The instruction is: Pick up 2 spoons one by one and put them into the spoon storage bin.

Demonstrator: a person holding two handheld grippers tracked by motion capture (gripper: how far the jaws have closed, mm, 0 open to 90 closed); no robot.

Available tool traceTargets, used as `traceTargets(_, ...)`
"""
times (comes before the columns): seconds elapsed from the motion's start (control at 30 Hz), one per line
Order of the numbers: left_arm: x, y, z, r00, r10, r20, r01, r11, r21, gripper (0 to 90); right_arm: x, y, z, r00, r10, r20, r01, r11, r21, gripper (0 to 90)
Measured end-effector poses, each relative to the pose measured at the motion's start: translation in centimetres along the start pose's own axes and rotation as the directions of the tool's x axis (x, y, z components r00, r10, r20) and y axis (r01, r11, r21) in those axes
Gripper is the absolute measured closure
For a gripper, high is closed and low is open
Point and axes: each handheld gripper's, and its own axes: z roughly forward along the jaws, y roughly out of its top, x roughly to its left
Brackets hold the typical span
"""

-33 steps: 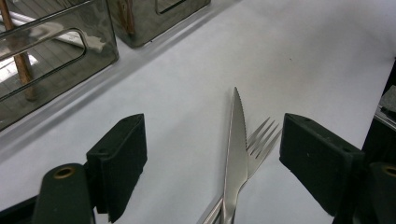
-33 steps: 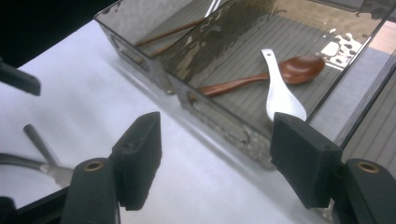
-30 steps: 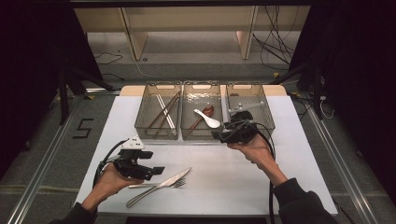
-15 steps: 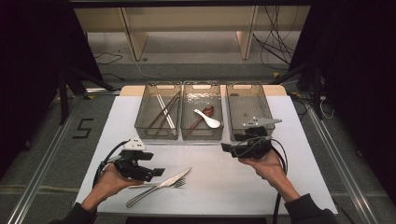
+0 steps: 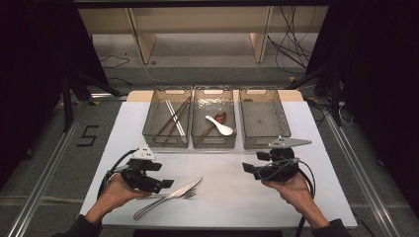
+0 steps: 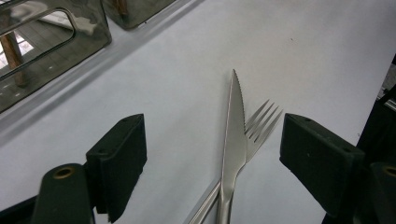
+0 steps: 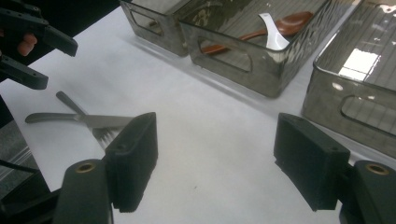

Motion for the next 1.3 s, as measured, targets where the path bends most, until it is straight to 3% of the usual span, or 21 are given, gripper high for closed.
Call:
traceTargets(0.37,-0.2,0.0,0.3,0.9997,0.023,0.0,-0.023,0.9964,0.082,22.5,-0.2,-1.1,-0.6,0.9998,0.017,0.009,-0.017,1.0,0.011,29.2)
traceTargets(0.67,-0.7,-0.1,1.2,0.9988,0.049,-0.008,-0.047,0.9797,0.195,24.4,-0.2,-1.7,-0.8,0.9998,0.016,0.012,-0.016,1.0,0.024,28.5)
traceTargets(0.8,-1.0,-0.2,1.6,0.9977,0.067,-0.01,-0.062,0.9675,0.245,26.9,-0.2,-1.9,-0.7,0.9998,0.019,0.007,-0.019,0.999,0.032,28.5)
traceTargets(1.1,-1.5,-0.7,2.7,0.9925,0.12,-0.024,-0.103,0.929,0.355,29.5,0.0,-1.9,-0.6,0.9999,0.012,0.002,-0.012,0.999,0.036,28.5)
traceTargets(1.17,-1.5,-0.8,2.8,0.9911,0.13,-0.029,-0.11,0.9232,0.368,29.8,0.0,-1.9,-0.6,0.9999,0.011,0.001,-0.011,0.999,0.038,28.4)
traceTargets(1.23,-1.6,-0.8,3.0,0.9917,0.124,-0.033,-0.103,0.923,0.371,30.0,0.1,-1.9,-0.6,0.9999,0.011,-0.001,-0.011,0.999,0.038,28.3)
traceTargets(1.3,-1.6,-0.8,3.2,0.9903,0.134,-0.035,-0.111,0.9163,0.385,30.2,0.1,-1.9,-0.6,0.9999,0.012,0.0,-0.012,0.999,0.039,28.2)
